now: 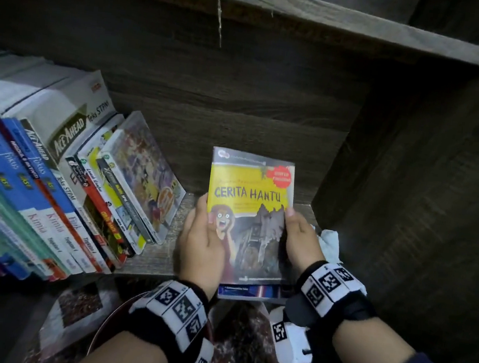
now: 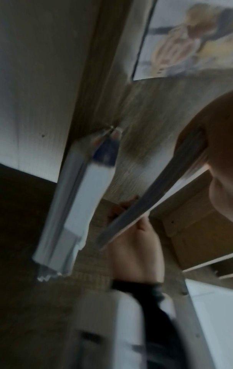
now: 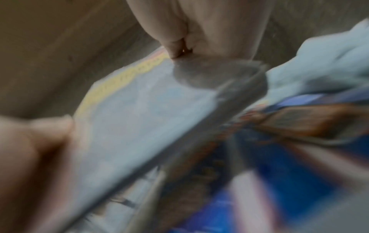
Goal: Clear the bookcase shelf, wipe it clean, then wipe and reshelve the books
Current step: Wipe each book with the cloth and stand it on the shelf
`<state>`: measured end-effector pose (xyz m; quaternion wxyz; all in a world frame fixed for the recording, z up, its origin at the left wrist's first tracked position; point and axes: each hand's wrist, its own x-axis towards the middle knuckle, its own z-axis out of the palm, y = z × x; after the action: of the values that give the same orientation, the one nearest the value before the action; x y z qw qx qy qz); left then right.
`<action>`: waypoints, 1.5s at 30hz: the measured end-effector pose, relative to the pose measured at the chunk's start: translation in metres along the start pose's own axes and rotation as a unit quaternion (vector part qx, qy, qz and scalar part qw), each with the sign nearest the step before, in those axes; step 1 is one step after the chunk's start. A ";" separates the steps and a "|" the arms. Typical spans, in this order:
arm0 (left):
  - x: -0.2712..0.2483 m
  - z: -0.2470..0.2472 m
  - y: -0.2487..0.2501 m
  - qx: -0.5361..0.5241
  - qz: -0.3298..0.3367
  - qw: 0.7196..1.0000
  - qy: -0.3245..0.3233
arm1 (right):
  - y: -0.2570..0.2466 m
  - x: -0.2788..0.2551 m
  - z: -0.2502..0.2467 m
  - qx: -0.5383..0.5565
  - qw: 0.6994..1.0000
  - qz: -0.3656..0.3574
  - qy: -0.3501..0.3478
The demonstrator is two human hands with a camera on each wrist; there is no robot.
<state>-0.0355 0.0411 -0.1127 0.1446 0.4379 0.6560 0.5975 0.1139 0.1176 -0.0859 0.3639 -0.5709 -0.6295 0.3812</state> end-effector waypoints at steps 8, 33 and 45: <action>0.002 -0.032 -0.001 0.005 0.077 0.984 0.160 | -0.049 0.021 0.042 0.091 0.990 -0.017 -0.105; 0.022 -0.090 -0.030 0.166 0.080 0.971 0.149 | -0.065 0.039 0.192 -0.016 0.974 0.083 -0.211; 0.029 -0.100 -0.042 0.234 0.122 0.955 0.135 | -0.066 0.030 0.203 0.013 0.976 0.061 -0.209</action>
<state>-0.1400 0.0011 -0.1168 -0.1259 0.4515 0.7324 0.4938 -0.0990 0.1308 -0.1166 0.2079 -0.5113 -0.6510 0.5211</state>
